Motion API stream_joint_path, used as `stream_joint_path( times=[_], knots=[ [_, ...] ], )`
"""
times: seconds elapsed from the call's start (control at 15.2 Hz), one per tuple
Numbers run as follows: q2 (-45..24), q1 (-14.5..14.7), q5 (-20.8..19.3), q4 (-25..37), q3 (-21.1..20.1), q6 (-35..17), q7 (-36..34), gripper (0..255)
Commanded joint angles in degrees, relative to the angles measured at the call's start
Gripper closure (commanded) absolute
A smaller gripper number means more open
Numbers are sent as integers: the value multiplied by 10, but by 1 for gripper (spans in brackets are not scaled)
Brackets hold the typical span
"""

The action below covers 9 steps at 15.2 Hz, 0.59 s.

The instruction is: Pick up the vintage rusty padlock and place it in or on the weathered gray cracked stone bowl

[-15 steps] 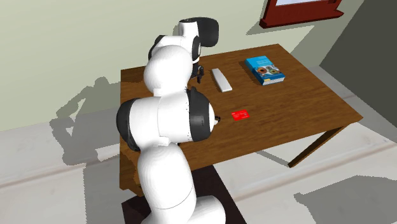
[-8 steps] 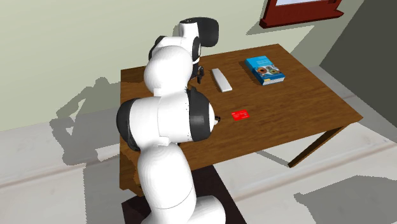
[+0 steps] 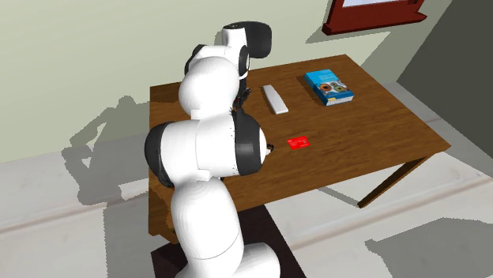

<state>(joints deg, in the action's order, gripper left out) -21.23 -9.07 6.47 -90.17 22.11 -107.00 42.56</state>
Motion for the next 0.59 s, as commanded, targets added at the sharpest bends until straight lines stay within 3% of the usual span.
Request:
stream_joint_path(
  times=[0.0, 0.07, 0.13, 0.46, 0.53],
  knots=[
    [0, 0, 0, 0, 0, 0, 0, 255],
    [0, 0, 0, 0, 0, 0, 0, 255],
    [0, 0, 0, 0, 0, 0, 0, 0],
    [144, -2, -32, -181, -7, -69, 185, 0],
    [142, -3, -31, -186, -8, -77, 186, 0]
  ],
)
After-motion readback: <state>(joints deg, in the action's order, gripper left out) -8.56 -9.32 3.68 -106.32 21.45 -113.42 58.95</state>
